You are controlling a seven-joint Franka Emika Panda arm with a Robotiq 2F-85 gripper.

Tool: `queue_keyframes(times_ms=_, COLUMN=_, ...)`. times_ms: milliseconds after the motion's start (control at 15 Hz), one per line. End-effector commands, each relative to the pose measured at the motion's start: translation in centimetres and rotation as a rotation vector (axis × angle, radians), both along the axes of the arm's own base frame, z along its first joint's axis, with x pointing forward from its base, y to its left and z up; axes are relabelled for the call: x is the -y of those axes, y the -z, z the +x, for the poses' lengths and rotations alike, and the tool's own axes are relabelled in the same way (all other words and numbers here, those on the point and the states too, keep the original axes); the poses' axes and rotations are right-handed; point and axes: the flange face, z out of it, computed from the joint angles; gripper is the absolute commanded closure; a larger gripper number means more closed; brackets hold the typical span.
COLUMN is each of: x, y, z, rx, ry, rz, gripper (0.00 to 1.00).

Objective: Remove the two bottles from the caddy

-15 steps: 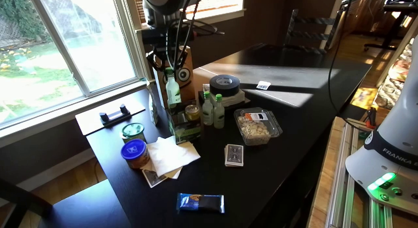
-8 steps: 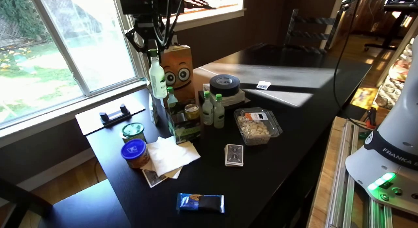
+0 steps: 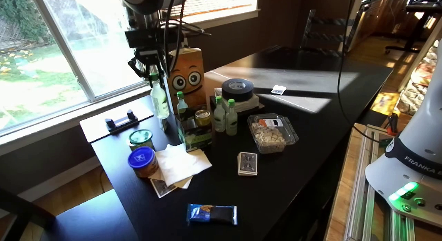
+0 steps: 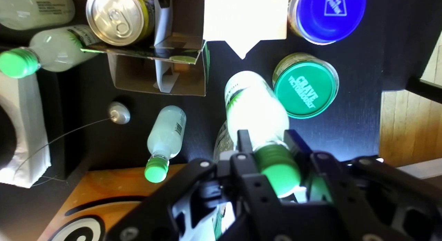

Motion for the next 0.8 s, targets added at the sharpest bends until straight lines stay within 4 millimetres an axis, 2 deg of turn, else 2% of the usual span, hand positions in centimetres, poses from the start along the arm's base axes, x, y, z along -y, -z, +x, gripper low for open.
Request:
queue_keyframes(times_ms=0, x=-0.5, y=2.9, z=2.9, rx=0.001, ry=-0.02, rz=0.025, gripper=0.93)
queue_keyframes(times_ms=400, x=-1.5, y=8.5, z=4.0, rx=-0.04, ry=-0.026, rz=0.028, gripper=0.93)
queue_keyframes(times_ms=733, x=-1.5, y=10.8, z=4.5, rx=-0.015, ry=-0.012, rz=0.028, gripper=0.93)
